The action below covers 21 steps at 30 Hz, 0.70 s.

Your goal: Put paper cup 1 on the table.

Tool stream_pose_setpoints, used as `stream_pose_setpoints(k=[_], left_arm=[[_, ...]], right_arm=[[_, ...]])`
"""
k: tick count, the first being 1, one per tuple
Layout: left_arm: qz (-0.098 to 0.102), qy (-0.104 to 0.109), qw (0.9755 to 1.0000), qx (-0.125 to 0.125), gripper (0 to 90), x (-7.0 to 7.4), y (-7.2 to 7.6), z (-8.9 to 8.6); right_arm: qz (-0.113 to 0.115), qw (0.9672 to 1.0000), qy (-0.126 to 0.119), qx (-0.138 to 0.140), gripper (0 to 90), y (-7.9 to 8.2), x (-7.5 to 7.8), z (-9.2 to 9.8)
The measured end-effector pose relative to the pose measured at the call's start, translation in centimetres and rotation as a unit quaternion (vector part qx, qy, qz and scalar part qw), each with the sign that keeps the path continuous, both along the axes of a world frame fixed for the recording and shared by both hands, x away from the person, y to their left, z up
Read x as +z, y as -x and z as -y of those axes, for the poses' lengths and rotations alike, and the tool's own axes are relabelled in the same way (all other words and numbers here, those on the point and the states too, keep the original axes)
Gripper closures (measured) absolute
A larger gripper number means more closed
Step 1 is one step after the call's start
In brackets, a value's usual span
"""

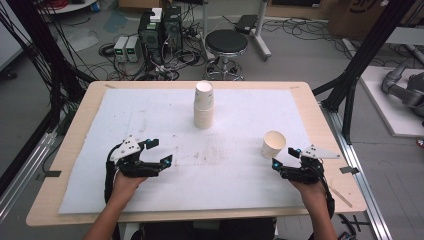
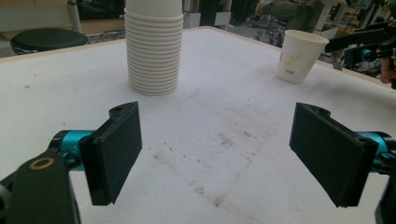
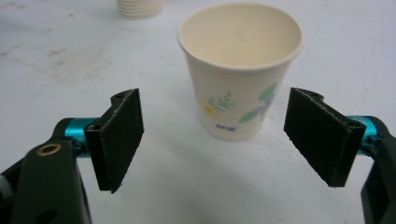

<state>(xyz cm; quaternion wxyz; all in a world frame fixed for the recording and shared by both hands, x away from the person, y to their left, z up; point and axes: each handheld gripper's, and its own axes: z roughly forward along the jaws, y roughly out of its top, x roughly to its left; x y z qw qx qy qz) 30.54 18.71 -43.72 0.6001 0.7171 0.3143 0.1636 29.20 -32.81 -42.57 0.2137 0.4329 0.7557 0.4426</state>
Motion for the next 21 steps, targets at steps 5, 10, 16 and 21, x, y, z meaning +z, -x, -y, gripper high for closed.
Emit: stream_pose_setpoints(k=[5,10,16,21], left_arm=[[0.001,0.007,1.0,0.003,16.2,0.1,0.1,-0.3],[0.006,0.012,0.9999,0.009,16.2,0.1,0.1,-0.6],[0.016,0.011,0.9998,0.009,16.5,0.3,0.3,-0.9],[0.015,0.011,0.9998,0.009,16.6,0.4,0.5,-1.0]], right_arm=[[0.03,0.9994,0.001,0.018,20.4,0.9,1.0,-0.5],[0.048,0.9984,-0.003,0.029,20.4,1.4,1.8,-1.1],[0.069,0.9968,-0.009,0.039,20.4,1.8,2.9,-1.6],[0.08,0.9956,-0.015,0.047,20.4,2.0,3.6,-1.8]])
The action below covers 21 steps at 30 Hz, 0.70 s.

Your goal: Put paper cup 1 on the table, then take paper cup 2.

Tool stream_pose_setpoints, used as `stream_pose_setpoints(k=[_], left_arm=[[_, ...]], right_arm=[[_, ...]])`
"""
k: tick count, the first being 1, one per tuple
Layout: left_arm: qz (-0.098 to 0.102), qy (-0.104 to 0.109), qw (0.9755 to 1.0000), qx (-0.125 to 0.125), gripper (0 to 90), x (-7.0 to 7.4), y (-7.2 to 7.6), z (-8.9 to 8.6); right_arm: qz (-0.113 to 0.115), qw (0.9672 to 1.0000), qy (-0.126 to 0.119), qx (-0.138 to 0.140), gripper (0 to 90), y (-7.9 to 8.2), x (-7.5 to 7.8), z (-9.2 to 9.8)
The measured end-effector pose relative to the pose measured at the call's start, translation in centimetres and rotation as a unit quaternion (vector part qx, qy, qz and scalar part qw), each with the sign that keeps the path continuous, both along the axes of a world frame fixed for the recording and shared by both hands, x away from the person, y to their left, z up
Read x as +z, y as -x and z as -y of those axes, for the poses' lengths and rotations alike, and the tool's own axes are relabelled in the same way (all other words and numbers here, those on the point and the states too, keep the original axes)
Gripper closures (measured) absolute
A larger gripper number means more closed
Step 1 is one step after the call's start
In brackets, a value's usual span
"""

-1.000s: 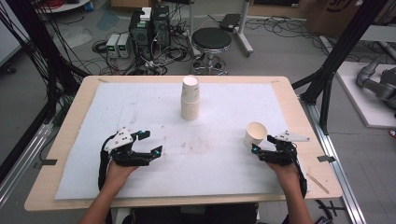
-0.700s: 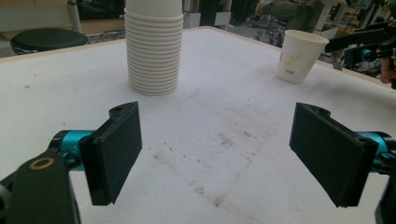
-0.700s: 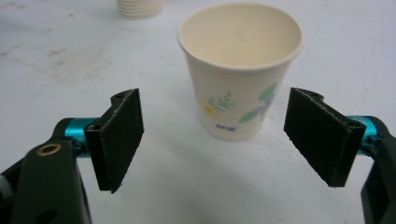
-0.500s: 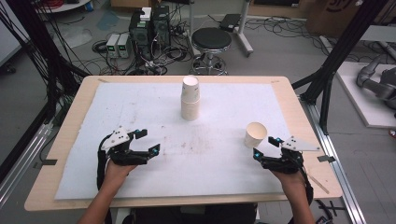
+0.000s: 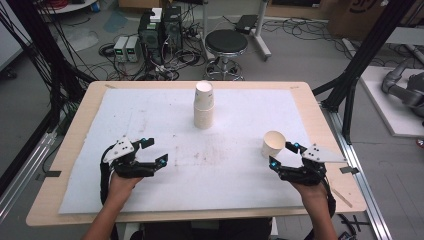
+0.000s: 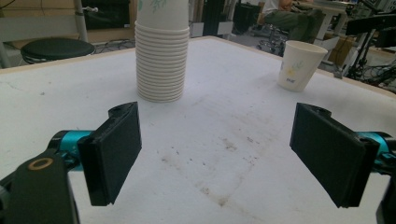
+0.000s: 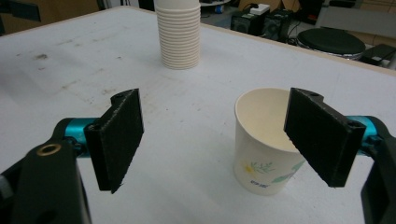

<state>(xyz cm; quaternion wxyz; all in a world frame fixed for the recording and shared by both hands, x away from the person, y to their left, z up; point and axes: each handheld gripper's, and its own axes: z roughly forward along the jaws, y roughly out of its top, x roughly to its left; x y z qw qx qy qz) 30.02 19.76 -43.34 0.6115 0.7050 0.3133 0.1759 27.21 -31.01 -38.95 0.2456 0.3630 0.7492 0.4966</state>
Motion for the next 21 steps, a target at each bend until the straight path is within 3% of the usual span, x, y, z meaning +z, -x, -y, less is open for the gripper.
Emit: stream_pose_setpoints(k=[21], left_arm=[[-0.005,-0.007,1.0,0.004,16.6,-0.02,-0.07,-0.25]], right_arm=[[0.003,0.9999,0.006,0.015,20.4,0.03,0.4,-0.66]])
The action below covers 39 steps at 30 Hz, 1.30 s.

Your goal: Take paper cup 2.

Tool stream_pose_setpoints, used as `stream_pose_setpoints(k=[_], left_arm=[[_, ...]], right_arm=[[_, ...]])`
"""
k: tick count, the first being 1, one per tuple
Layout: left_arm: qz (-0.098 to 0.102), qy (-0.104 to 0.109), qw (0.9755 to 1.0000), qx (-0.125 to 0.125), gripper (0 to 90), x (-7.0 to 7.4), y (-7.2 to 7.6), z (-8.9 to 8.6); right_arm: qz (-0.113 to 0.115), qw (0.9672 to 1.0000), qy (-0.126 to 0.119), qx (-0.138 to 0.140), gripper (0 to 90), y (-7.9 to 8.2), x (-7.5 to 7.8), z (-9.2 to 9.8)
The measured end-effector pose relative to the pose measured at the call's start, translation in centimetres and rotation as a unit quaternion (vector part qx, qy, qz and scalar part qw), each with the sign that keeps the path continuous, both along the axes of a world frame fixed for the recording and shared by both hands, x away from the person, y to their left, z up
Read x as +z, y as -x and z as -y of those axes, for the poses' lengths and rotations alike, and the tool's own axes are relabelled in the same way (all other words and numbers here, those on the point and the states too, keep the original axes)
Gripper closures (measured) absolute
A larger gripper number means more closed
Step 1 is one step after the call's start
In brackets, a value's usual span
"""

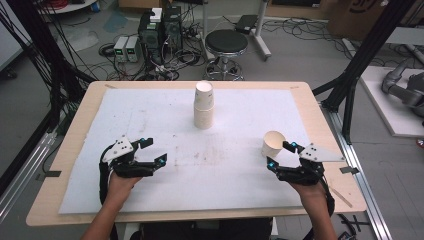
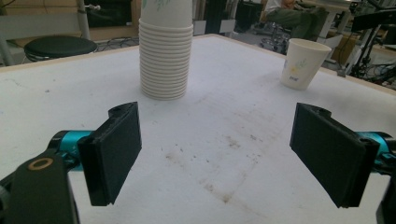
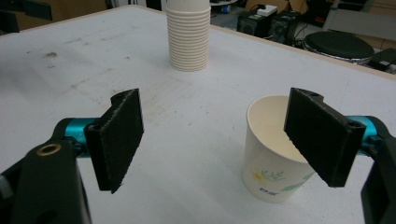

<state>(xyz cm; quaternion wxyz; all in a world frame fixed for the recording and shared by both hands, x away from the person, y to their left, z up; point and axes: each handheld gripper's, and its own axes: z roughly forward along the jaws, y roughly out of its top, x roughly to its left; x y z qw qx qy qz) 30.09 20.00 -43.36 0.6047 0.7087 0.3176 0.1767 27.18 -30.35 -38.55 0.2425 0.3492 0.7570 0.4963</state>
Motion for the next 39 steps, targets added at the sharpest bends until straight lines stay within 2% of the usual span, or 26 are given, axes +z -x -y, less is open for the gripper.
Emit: stream_pose_setpoints(k=[2,5,10,18,23,26,31,33,39], left_arm=[[-0.002,-0.003,1.0,0.002,16.6,0.0,0.0,0.0],[-0.005,0.003,1.0,0.002,16.6,0.0,0.0,0.0],[0.003,0.008,1.0,0.0,16.6,0.6,-0.4,0.4],[0.006,0.018,0.9998,-0.004,16.5,2.9,-1.6,0.9],[0.005,0.022,0.9997,-0.007,15.2,5.1,-3.2,1.7],[0.007,0.023,0.9995,-0.022,15.2,6.4,-4.3,2.3],[0.011,0.008,0.9995,-0.028,15.6,8.6,-6.2,3.4],[0.011,0.009,0.9995,-0.028,15.7,9.4,-7.0,3.9],[0.009,-0.001,0.9995,-0.031,15.7,10.9,-9.0,5.1]], right_arm=[[-0.001,1.0,0.0,0.001,20.4,0.0,0.0,-0.1],[0.0,1.0,0.003,0.004,20.4,0.0,0.0,-0.1],[0.001,0.9999,0.006,0.008,20.4,0.0,-0.2,-0.3],[-0.003,0.9999,0.007,0.01,20.4,0.1,-0.3,-0.2],[-0.008,0.9998,0.007,0.018,20.4,0.1,0.0,-0.4],[-0.007,0.9997,0.009,0.023,20.4,0.0,0.0,-0.5],[-0.013,0.9994,0.01,0.029,20.4,-0.1,0.0,-0.7],[-0.016,0.9994,0.01,0.03,20.4,-0.1,-0.1,-0.7],[-0.018,0.9992,0.01,0.034,20.4,-0.1,-0.1,-0.8]])
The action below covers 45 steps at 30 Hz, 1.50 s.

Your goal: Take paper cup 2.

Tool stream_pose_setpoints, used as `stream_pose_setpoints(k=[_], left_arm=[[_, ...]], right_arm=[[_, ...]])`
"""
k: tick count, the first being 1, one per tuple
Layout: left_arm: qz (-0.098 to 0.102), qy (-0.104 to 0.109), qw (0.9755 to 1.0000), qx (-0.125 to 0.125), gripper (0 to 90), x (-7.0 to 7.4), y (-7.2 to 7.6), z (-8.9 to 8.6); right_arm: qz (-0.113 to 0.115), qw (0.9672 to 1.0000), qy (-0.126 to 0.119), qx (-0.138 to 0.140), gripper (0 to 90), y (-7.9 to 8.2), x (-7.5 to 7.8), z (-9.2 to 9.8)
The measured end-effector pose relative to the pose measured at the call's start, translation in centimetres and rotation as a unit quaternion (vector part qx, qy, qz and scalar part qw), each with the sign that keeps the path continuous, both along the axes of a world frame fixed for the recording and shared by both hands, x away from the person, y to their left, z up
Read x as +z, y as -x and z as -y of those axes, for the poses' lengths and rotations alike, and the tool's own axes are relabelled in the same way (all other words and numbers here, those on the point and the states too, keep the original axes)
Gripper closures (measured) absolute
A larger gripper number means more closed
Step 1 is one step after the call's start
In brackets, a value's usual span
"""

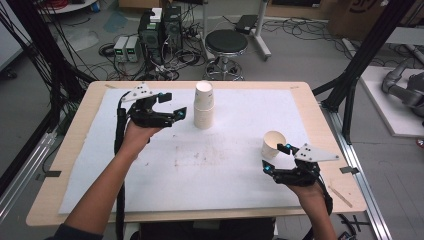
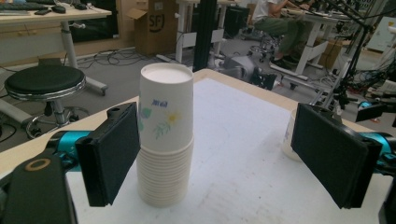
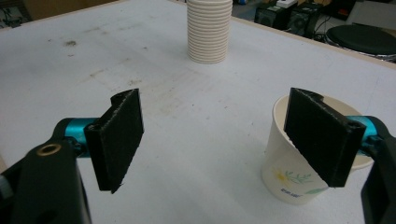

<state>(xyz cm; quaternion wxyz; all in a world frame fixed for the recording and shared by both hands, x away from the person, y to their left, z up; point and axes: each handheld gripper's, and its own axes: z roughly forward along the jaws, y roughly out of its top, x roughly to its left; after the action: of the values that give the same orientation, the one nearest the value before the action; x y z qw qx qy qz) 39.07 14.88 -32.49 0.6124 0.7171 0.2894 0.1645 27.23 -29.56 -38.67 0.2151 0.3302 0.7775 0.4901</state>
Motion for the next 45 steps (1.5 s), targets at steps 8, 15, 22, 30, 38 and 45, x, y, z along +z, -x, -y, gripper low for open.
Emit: stream_pose_setpoints(k=[8,15,22,30,38,45], left_arm=[[-0.012,-0.017,0.9998,-0.004,15.7,1.0,-2.8,1.5],[-0.019,-0.029,0.9994,-0.005,15.7,1.9,-5.1,3.2],[-0.032,-0.05,0.9983,0.002,15.7,1.7,-7.2,4.6],[-0.046,-0.067,0.9967,0.009,15.7,1.4,-9.0,5.9],[-0.067,-0.088,0.9938,0.011,15.8,0.3,-10.4,7.4],[-0.085,-0.104,0.9907,0.023,23.2,-0.7,-10.9,8.0]], right_arm=[[-0.004,1.0,-0.001,0.004,20.4,-0.1,-0.2,-0.1],[-0.003,1.0,-0.001,0.008,20.4,-0.1,-0.2,-0.3],[-0.004,0.9999,0.0,0.015,20.4,-0.1,-0.2,-0.6],[-0.003,0.9998,-0.001,0.018,20.4,-0.1,0.0,-0.7],[-0.004,0.9998,-0.002,0.02,20.4,-0.2,-0.1,-0.6],[-0.003,0.9999,-0.004,0.016,20.4,-0.1,0.0,-0.4]])
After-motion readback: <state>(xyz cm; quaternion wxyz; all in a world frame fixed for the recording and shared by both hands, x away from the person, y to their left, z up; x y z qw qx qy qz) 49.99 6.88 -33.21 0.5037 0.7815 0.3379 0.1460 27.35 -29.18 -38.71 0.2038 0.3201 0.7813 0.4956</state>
